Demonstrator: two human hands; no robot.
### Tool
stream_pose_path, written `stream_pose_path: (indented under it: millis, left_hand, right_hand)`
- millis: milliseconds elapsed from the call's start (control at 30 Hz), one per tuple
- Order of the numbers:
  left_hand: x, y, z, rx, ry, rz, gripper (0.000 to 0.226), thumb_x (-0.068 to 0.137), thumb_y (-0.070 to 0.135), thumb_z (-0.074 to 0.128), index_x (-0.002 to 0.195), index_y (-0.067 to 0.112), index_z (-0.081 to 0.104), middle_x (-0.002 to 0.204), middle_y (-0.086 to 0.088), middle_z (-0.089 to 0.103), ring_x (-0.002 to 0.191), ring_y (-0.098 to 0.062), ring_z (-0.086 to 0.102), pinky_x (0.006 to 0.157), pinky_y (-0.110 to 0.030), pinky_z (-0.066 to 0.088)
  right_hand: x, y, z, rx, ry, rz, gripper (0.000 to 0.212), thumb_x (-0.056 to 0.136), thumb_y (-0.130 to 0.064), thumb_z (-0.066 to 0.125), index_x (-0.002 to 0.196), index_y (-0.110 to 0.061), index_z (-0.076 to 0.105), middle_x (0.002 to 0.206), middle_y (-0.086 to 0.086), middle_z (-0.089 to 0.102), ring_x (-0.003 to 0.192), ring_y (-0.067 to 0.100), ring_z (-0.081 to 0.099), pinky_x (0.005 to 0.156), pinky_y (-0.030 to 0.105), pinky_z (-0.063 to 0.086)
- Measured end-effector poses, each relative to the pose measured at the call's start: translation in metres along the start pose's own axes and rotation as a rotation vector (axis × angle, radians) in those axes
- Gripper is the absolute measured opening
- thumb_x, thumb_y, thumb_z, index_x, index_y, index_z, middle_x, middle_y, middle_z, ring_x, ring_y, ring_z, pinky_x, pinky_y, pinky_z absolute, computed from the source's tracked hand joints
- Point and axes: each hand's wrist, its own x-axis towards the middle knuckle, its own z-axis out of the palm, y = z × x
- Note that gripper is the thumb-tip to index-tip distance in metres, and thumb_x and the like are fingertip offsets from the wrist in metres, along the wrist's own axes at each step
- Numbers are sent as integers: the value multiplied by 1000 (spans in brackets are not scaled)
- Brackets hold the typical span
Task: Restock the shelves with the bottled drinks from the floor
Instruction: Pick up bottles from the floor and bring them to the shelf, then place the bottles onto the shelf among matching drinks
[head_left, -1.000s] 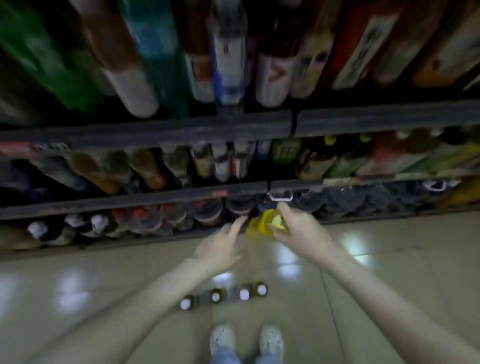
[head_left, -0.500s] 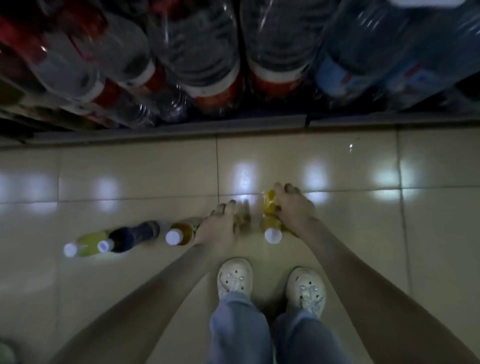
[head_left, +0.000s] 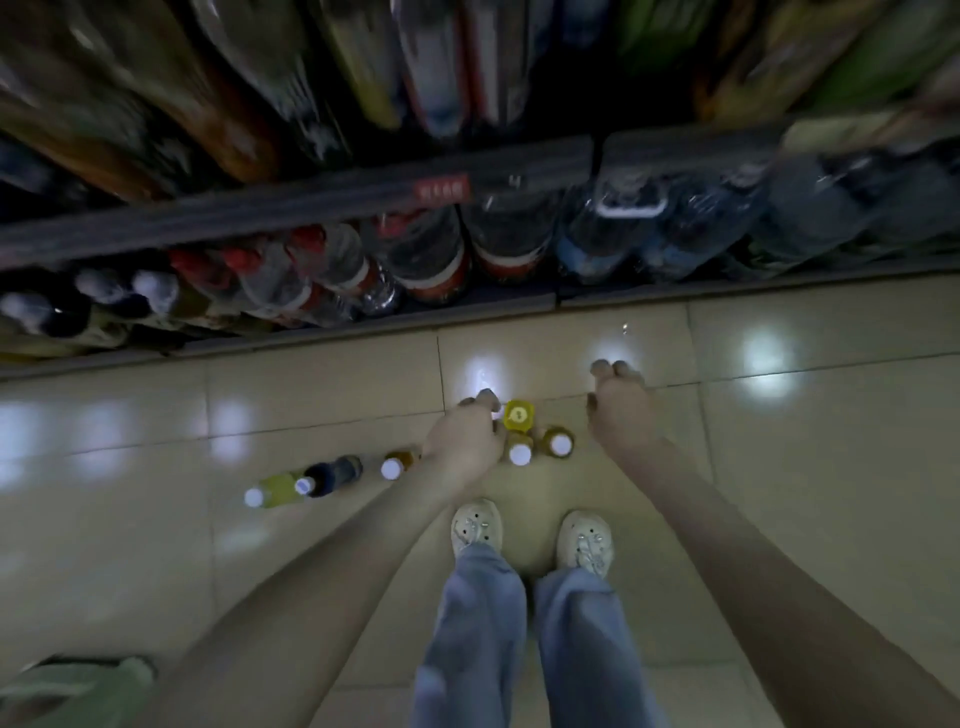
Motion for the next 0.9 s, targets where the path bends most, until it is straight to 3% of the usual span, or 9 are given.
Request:
stream_pose_path:
  millis: [200,333,433,600,700,800,900]
  left_hand:
    - [-93,123,-103,-32,116,206,31,98,20,44,128,14,47,120,-12,58,107,-30,56,82,-35,48]
    - [-163,222,-165,3,255,388,28,97,23,45,122,14,52,112,-12,63,100,-31,59,78,-37,50]
    - [-214,300,-206,1,372,550,27,97,25,44,121,15,54,108,-9,65,95,-27,62,75,-36,53]
    - [-275,411,-273,68,625,793,31,99,29,44,127,19,49,116,-3,63,103,-23,60,82,-40,52]
    - [-302,455,-309,89,837,875,38,99,33,42,136,21,41,118,-1,58,99,-19,60,75,-36,53]
    - [-310,484,-337,92,1044,925,50,99,33,44,145,21,32,135,0,47,115,-19,52,76,-28,49]
    - [-299,510,-363,94,1163,973,53,98,32,47,147,21,31,145,-3,38,128,-21,42,87,-32,50]
  right_hand:
    - [-94,34,-179,300,237,-28,41,96,-19,52,135,-9,44,132,13,46,117,35,49,87,41,45]
    - [-160,63,-286,458,442,-109,33,95,-11,51,127,-7,51,124,13,51,112,32,52,88,37,43]
    - [-208,95,-366,476,575,-182,30,96,-14,51,126,-11,51,121,6,52,106,23,54,86,32,44]
    - [-259,152,-485,489,823,-267,45,96,-22,55,138,-20,40,121,-4,47,97,8,50,81,23,41]
    - [-273,173,-539,506,948,-298,51,97,-22,54,144,-21,33,127,-2,45,96,7,49,81,23,42]
    - [-273,187,-579,530,1030,-314,60,97,-23,54,149,-25,24,140,0,38,109,10,50,87,27,47]
    - [-260,199,-611,521,1096,-355,68,97,-23,55,152,-27,16,149,0,29,132,16,39,102,29,41]
